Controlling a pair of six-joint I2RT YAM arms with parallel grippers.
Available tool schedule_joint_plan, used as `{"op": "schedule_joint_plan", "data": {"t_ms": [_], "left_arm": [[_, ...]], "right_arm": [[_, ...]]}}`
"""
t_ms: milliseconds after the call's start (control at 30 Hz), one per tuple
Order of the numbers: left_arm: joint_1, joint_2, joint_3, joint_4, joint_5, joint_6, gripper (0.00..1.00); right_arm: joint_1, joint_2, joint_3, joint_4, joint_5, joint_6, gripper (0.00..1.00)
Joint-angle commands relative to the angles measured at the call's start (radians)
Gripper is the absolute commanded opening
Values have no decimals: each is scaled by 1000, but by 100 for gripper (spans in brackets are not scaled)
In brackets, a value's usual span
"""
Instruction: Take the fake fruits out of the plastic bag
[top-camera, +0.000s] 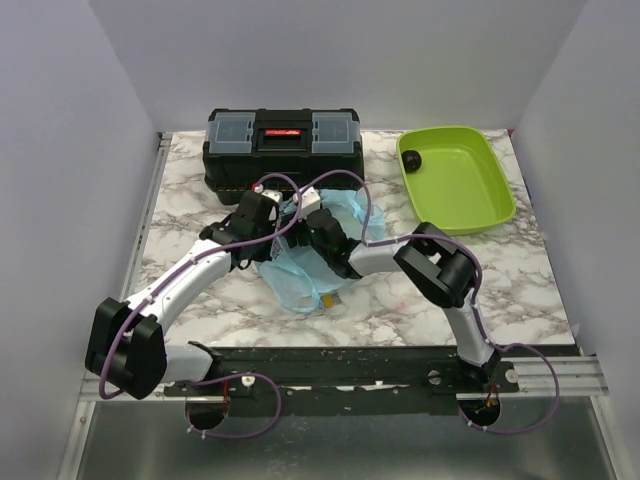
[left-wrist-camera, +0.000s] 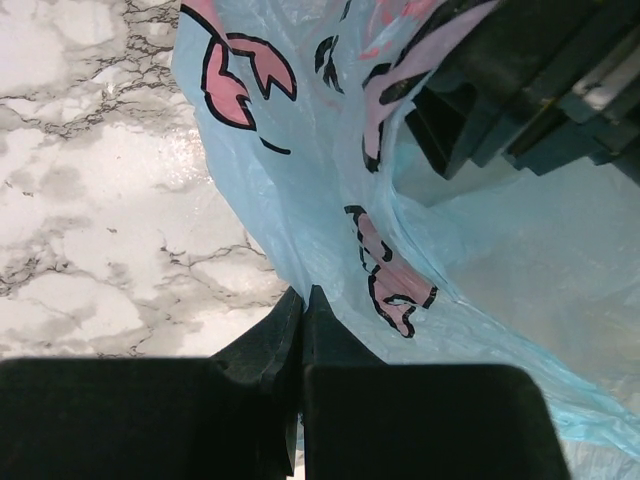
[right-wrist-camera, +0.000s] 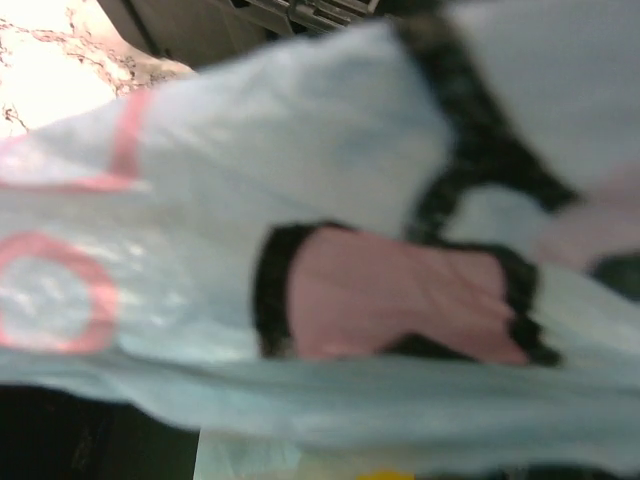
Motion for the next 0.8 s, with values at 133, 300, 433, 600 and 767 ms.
{"op": "schedule_joint_plan", "data": {"t_ms": [133, 300, 433, 600, 767], "left_arm": [[3, 1, 28, -18, -29, -3, 0], [3, 8, 34, -26, -22, 0, 0], [3, 7, 40, -31, -1, -2, 0], [4, -3, 50, -41, 59, 16, 0], [4, -23, 41, -26, 146, 41, 0]], "right_arm": [[-4, -154, -115, 14, 10, 27, 23], [-4, -269, -209, -30, -18, 67, 16], [-4, -362, -291, -72, -53, 104, 13], [-4, -454, -366, -135, -131, 158, 8], [-3, -561, -397, -192, -162, 193, 7]]}}
